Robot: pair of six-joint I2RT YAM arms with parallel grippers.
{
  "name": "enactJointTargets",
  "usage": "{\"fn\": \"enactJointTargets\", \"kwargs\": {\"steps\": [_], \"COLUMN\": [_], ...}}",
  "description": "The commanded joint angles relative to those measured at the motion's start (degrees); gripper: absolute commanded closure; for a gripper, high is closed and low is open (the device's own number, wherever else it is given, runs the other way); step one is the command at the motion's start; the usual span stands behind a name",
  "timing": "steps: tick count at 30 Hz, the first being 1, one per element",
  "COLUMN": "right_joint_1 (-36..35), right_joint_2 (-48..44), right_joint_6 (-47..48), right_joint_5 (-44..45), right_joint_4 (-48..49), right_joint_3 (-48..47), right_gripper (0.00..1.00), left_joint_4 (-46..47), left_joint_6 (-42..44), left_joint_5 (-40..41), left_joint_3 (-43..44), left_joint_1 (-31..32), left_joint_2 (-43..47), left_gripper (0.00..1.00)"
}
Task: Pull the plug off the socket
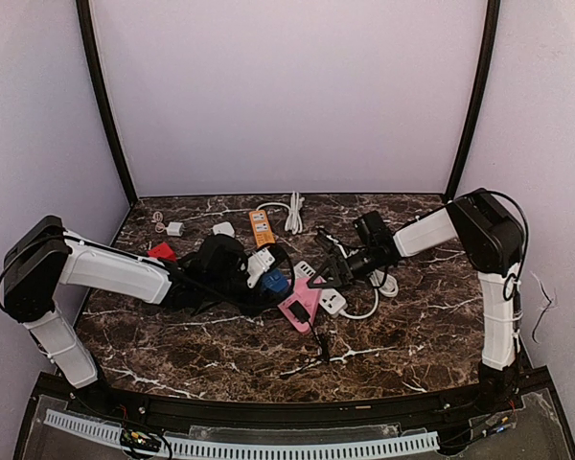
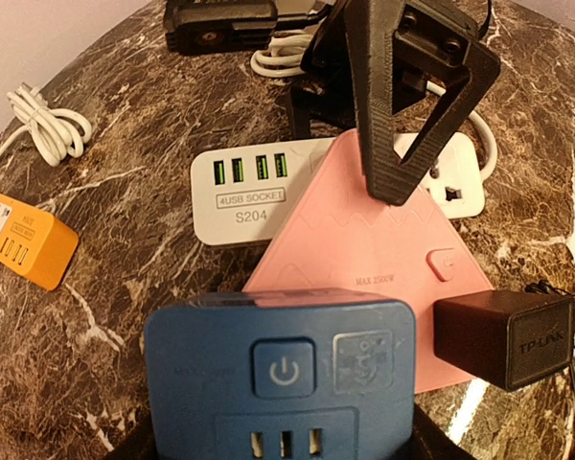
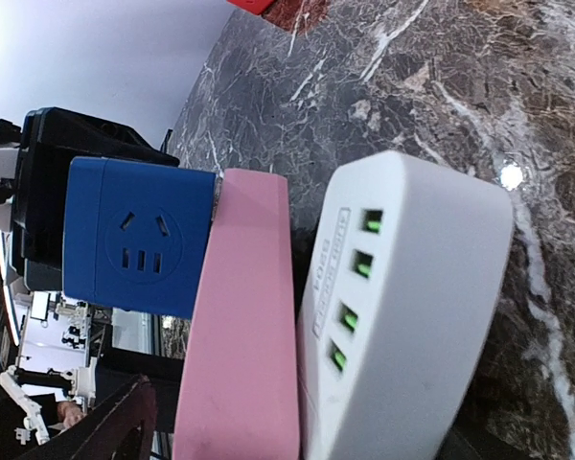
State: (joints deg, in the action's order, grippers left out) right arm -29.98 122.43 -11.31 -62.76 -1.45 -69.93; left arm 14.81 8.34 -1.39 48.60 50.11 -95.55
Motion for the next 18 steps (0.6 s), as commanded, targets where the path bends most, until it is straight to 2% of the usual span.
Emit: {"fn": "enactJointTargets", "kwargs": {"steps": [1, 6, 12, 14, 18], "right_joint_1": [-2.8, -2.8, -2.8, -2.8, -2.8], "right_joint_2": [3.1, 3.5, 2.0, 1.5, 0.5], "right_joint_6": [-0.3, -0.3, -0.2, -0.3, -1.0], "right_joint_5": [-3.6, -4.2, -3.9, -4.0, -3.8], "right_joint_4": [-0.8, -0.9, -0.8, -0.8, -0.8], "right_joint_3": [-1.4, -1.6, -0.8, -0.7, -0.8], "right_gripper": [0.1, 0.3, 0.39, 0.47, 0.68], "left_joint_4": [5.6, 6.5, 5.6, 5.5, 5.2], "left_joint_6": [3.5, 4.3, 4.1, 3.9, 4.1], "left_joint_5": [-0.6, -0.5, 0.7, 0.4, -0.3], "left_joint_3": [1.3, 1.4, 1.6, 1.7, 2.0], "left_joint_1": [1.0, 1.1, 1.1, 1.2, 1.5], "left_joint_2": [-1.1, -1.8, -1.1, 0.0, 3.2], "left_gripper": [0.83, 0.83, 0.83, 0.83, 0.82]}}
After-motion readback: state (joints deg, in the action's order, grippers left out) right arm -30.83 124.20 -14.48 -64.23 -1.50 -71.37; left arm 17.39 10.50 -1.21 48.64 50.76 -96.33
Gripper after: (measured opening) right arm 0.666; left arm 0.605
